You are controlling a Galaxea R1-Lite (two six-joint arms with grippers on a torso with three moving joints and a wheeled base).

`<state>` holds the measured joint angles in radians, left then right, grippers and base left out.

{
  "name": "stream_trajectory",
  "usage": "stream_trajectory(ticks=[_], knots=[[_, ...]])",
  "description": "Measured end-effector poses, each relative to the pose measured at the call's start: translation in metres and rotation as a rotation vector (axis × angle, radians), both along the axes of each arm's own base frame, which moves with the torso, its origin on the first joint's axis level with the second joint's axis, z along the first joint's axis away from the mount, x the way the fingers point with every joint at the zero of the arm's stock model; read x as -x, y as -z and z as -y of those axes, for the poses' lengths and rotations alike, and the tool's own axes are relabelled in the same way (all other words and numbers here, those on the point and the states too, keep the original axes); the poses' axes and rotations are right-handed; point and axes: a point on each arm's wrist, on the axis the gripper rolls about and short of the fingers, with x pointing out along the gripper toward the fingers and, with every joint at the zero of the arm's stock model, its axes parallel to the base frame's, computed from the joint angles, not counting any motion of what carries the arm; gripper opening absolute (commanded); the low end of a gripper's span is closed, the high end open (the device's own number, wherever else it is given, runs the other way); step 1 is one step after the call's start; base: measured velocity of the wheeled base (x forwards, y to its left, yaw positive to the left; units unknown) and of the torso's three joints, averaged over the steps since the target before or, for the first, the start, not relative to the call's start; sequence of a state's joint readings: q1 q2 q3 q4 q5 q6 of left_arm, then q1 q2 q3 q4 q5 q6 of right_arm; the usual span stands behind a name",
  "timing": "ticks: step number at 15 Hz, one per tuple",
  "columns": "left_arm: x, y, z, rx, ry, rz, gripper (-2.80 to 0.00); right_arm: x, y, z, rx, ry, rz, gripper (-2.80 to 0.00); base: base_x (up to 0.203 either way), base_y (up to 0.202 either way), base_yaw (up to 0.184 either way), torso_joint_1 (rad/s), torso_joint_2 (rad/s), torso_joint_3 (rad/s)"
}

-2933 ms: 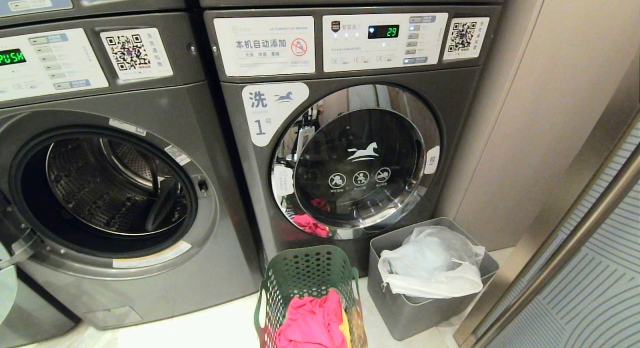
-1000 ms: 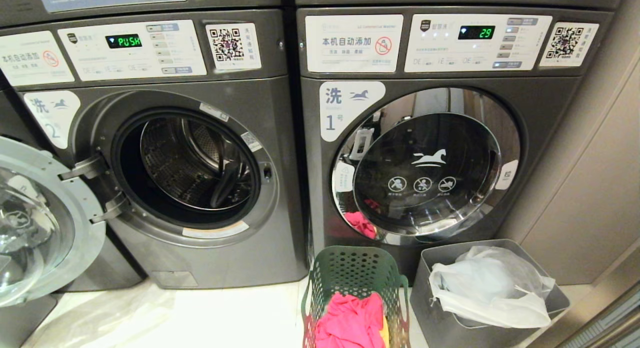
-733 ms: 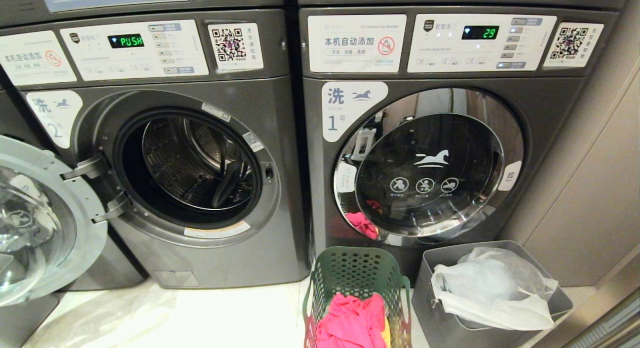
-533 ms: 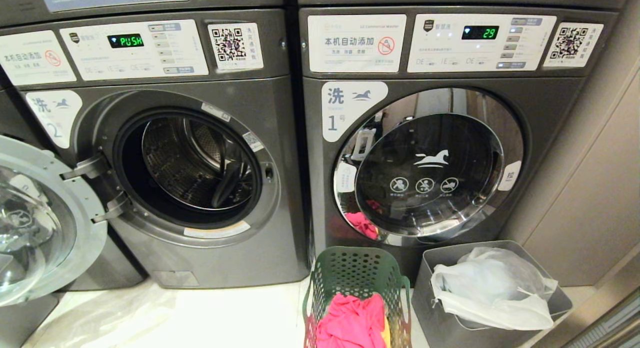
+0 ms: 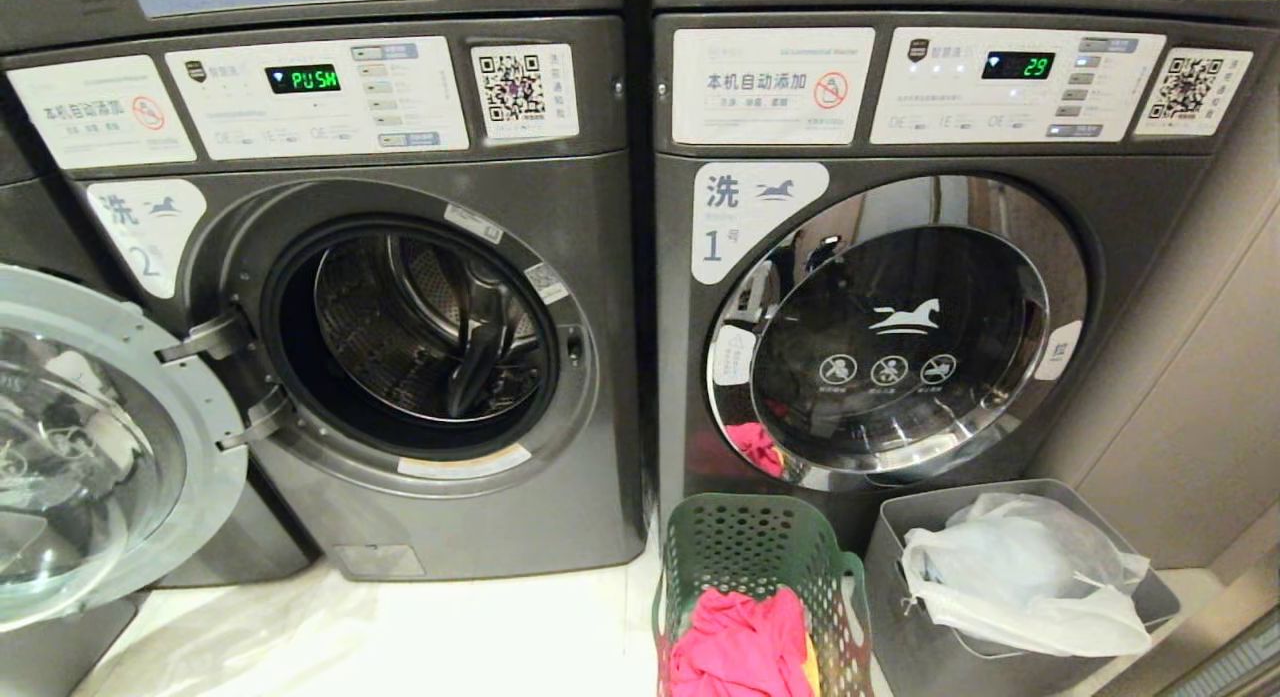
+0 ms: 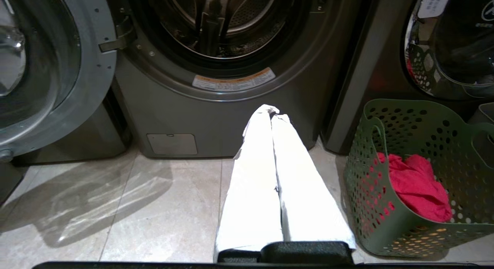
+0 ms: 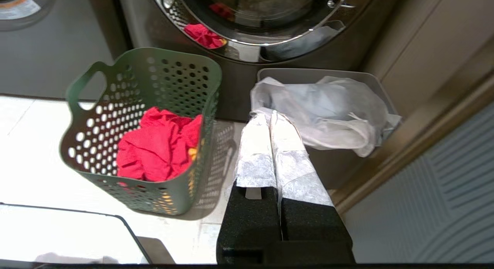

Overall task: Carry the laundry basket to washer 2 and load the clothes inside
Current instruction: Place the clothes into the washing machine

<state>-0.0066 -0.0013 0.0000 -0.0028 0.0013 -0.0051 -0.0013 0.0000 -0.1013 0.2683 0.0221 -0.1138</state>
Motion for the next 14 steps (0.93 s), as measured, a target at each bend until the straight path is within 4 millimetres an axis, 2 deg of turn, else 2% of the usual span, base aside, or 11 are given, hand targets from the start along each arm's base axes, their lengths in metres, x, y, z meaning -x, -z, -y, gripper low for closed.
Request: stream_trajectory(ticks=[14], knots=[[0.0000, 0.0000, 0.0000, 0.000, 0.000, 0.000, -2.80, 0.0000, 0.0000, 0.0000, 0.000, 0.000, 0.000, -2.80, 0.000, 0.196, -0.003, 0.003, 0.00, 0.003]])
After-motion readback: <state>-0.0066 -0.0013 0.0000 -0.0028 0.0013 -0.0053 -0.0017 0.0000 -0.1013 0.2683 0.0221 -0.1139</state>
